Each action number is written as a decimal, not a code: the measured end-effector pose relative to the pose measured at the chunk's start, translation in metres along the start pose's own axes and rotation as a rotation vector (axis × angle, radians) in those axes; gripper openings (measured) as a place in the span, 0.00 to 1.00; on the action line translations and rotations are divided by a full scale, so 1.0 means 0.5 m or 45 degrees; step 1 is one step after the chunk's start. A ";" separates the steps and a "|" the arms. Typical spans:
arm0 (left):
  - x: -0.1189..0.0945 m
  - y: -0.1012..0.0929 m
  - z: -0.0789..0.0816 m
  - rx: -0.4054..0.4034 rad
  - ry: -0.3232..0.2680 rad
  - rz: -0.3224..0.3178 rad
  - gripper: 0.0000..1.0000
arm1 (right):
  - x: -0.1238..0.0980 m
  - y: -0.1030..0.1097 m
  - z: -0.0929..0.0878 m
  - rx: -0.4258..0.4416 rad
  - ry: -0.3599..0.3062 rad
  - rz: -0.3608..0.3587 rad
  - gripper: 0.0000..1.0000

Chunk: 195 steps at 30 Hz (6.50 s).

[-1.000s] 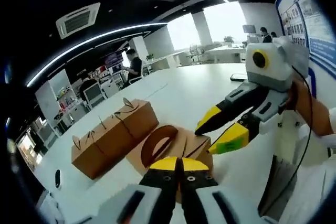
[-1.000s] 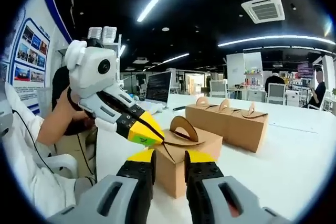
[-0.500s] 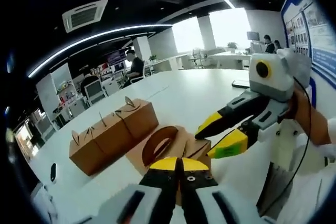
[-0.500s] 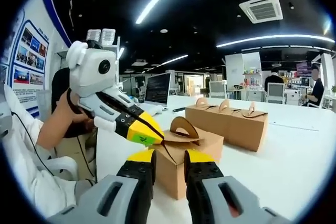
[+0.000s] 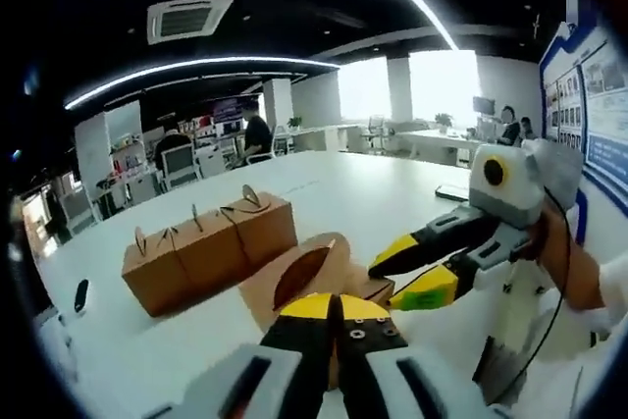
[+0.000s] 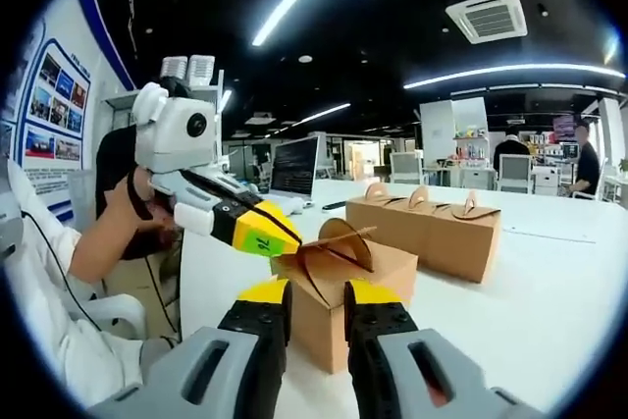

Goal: Pick up one paper box from the group, open the paper box, and remove the item inside

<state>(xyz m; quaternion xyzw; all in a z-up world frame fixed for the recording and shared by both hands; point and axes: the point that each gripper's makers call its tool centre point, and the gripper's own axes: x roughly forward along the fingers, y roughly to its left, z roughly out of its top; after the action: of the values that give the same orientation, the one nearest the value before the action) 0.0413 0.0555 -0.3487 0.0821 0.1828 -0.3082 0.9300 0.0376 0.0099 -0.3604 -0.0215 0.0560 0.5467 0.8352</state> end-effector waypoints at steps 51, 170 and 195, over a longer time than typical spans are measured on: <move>-0.059 0.057 0.022 -0.168 -0.173 0.043 0.03 | 0.000 -0.004 0.001 0.007 -0.007 -0.008 0.22; -0.073 0.108 -0.109 -0.721 -0.312 -0.052 0.03 | 0.100 0.031 0.050 -0.972 0.522 -0.195 0.23; -0.075 0.110 -0.105 -0.696 -0.304 -0.060 0.03 | 0.120 0.015 0.026 -0.984 0.602 -0.219 0.15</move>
<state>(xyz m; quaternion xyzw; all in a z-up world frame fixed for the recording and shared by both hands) 0.0312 0.1337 -0.3803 -0.2125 0.1500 -0.2764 0.9252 0.0552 0.0687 -0.3543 -0.4600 0.0349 0.4363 0.7726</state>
